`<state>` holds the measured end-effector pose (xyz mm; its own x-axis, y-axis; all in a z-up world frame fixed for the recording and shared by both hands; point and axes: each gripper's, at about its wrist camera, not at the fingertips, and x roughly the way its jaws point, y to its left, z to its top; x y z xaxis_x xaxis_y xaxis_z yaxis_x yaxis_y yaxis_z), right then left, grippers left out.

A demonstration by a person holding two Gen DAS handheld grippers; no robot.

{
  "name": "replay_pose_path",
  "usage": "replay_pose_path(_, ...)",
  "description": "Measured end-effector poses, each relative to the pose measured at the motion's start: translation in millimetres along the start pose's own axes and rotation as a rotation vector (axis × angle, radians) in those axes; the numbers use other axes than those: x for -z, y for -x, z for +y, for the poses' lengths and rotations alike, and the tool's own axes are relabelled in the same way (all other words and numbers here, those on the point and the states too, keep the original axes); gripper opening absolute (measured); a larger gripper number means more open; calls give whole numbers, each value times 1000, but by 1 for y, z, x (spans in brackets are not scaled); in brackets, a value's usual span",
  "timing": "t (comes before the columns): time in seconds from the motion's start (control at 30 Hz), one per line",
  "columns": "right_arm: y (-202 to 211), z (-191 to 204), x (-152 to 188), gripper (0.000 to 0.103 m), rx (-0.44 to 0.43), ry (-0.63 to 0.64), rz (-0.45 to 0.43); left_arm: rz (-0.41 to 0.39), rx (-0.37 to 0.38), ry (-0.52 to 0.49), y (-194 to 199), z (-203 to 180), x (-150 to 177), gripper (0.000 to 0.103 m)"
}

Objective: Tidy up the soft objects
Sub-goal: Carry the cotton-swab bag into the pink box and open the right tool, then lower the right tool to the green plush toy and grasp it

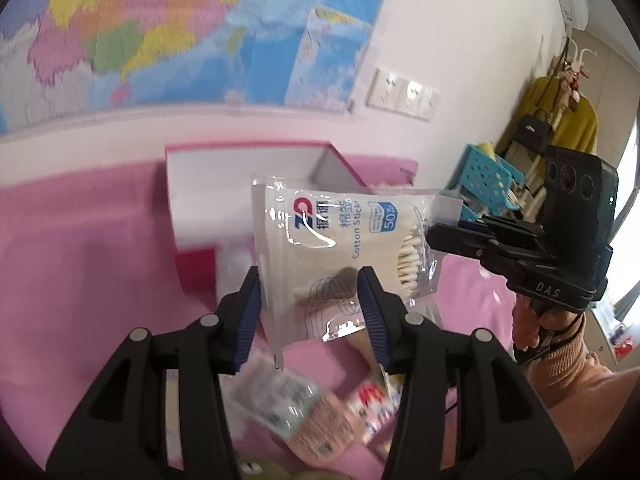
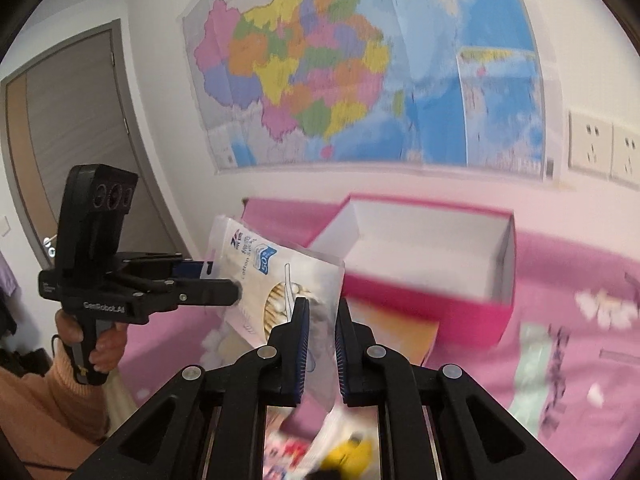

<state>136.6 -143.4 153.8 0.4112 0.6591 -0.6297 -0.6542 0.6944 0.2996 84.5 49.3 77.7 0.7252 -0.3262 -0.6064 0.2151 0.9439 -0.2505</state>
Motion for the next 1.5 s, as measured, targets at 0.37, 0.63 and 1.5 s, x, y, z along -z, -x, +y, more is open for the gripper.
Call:
replay_pose_path(0.37, -61, -54, -64, 11, -3, -24, 22, 51, -92, 53, -54, 34, -59, 50)
replay_pose_path(0.63, -128, -91, -66, 11, 17, -91, 146, 169, -140, 133, -112, 70, -64, 50)
replay_pose_path(1.5, -142, -105, -55, 40, 99, -123, 211, 18, -248, 107, -62, 76, -46, 56)
